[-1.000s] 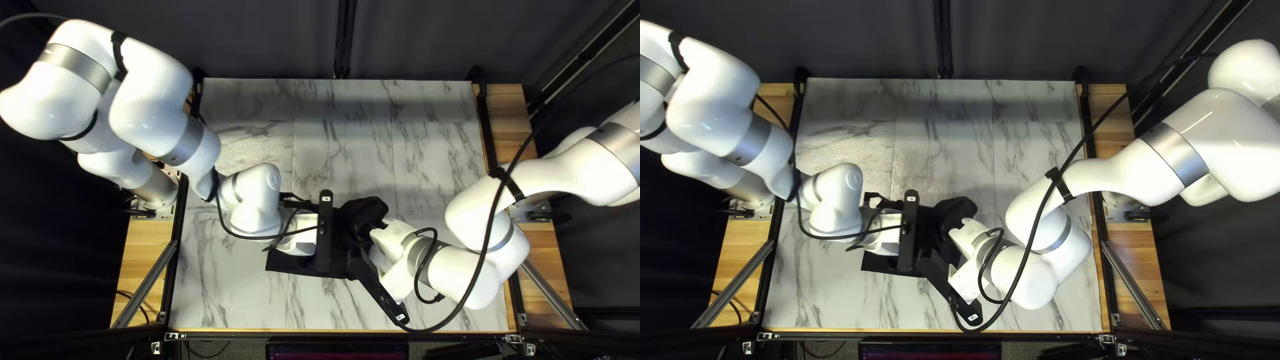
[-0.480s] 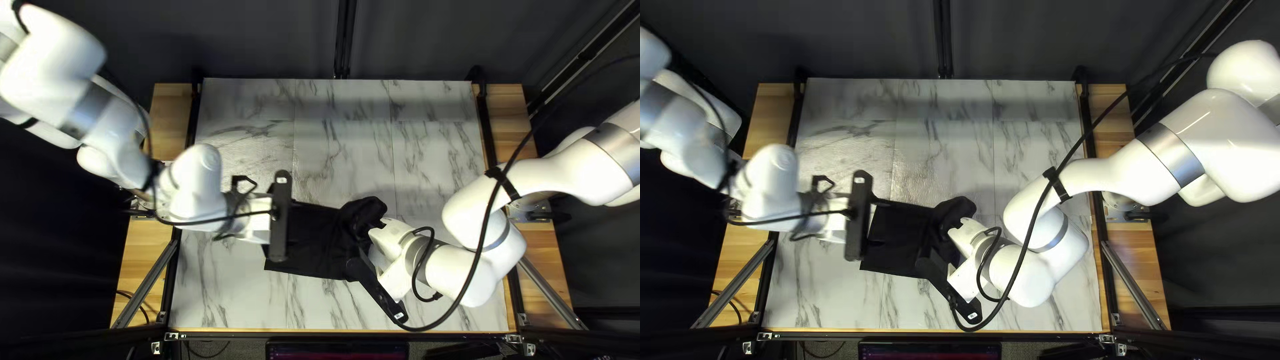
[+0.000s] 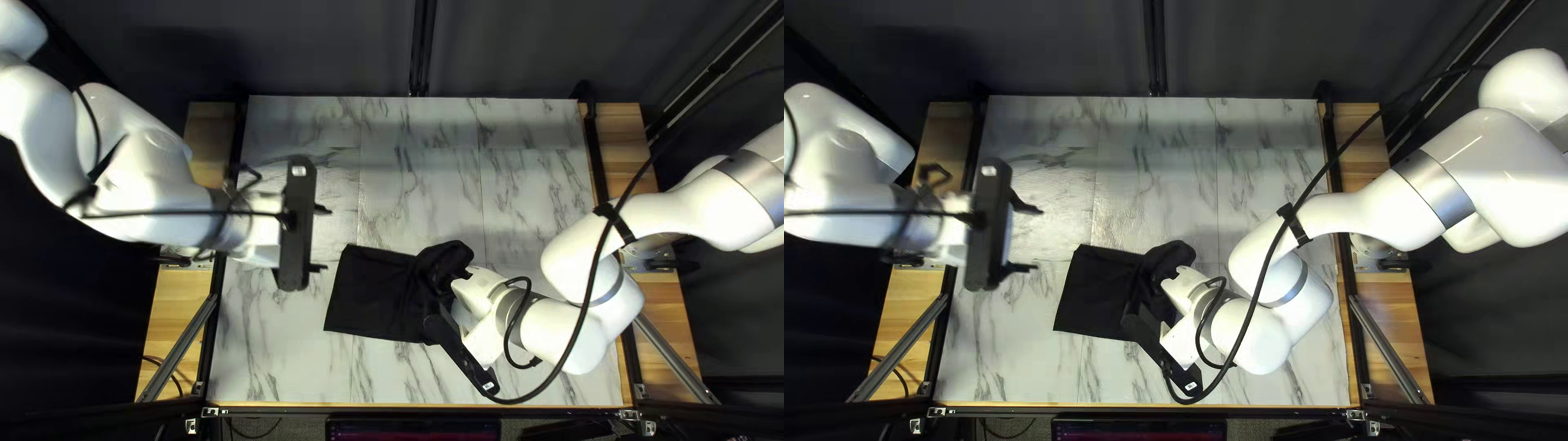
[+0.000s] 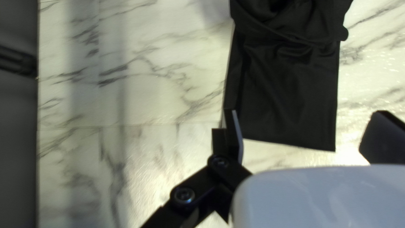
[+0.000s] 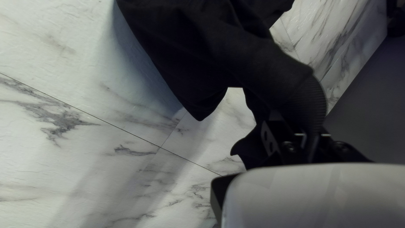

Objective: Fold t-shirt

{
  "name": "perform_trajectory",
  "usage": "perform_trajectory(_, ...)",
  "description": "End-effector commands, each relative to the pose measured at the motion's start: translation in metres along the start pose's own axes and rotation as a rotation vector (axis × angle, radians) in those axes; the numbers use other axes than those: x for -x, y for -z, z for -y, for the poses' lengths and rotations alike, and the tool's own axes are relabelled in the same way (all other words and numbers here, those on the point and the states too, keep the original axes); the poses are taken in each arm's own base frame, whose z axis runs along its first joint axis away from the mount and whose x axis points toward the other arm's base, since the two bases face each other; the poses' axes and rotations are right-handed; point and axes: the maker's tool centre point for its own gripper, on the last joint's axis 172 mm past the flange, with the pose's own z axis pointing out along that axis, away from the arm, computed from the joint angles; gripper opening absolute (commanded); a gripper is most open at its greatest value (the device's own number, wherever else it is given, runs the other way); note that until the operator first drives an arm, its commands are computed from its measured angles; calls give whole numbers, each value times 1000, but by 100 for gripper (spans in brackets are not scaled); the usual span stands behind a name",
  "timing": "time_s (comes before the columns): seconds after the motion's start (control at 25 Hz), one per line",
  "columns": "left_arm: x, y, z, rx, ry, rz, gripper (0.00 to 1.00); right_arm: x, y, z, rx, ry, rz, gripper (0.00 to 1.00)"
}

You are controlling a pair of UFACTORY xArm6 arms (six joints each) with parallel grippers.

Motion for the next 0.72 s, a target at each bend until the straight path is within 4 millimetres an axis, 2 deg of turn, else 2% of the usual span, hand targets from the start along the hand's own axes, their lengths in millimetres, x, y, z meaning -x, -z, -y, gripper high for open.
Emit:
perform_trajectory(0.04,-9,62,23,1,-20,86,100,-1,0,0,-1,-2,0,0)
perform_trajectory(0.2,-9,108,50,-12,-23,105,100,-2,-1,0,-3,-5,-2,0)
perform_trajectory(0.56,-8,110,52,-13,-22,104,100,3,-5,0,-11,-7,-5,0)
perform_trajectory(0.72,-8,110,52,-13,-22,104,100,2,-1,-4,-12,-6,-4,0)
